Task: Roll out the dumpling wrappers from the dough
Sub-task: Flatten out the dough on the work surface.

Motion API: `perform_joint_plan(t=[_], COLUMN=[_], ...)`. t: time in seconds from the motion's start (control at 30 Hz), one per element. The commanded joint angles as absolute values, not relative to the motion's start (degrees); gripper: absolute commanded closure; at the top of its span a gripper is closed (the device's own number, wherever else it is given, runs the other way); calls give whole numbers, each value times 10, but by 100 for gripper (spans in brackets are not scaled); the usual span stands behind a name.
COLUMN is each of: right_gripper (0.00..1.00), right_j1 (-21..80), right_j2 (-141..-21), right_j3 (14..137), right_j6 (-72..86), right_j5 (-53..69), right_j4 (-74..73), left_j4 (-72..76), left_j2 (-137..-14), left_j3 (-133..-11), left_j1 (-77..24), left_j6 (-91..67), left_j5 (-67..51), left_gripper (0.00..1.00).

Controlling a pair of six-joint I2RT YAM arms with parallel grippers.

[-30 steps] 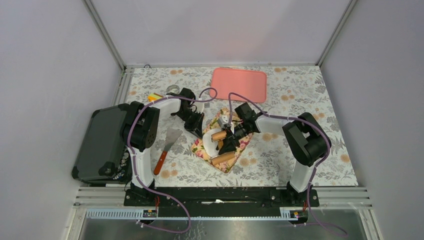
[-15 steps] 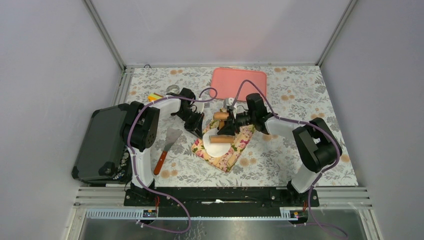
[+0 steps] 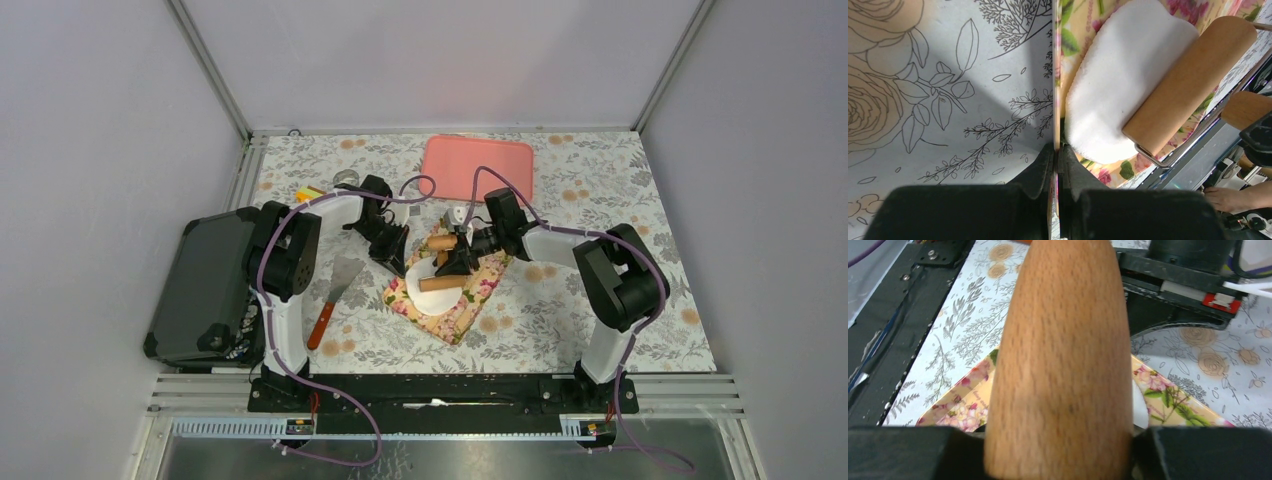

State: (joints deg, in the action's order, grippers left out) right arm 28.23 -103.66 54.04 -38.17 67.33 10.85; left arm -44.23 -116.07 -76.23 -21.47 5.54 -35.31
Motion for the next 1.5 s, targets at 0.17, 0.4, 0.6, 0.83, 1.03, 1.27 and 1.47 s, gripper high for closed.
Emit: perform_joint_plan(t=[0.17,0.4,0.6,0.83,1.03,1.27,1.47], right_gripper=[100,100,100,100,100,100,100], right_j1=[291,304,315,316,305,279,260], right_j2=[-1061,-1072,-1084,-1057,-1005,-929,-965], right_j3=[504,509,521,523,554,551,543], right_j6=[-539,-596,-664,-710,-666,-354,-221], right_j5=[637,646,651,647,671,674,632], right_j4=[-134,-201,-270,-288,-239,94,252], left_j4=[-440,-441,-442,-466,-517,-577,-606], left_j2=[-1199,-1200,-1202,-1215,-1245,-1286,-1307], left_j3=[-753,-755,-757,-792,-864,-978,-1068], left_j1=[-218,-218,-218,-218,-228,-254,-265], left_j6=[81,76,72,60,79,140,191], left_j5=[-278,-272,-270,-268,-256,-189,-160], left_gripper=[100,100,100,100,100,100,100])
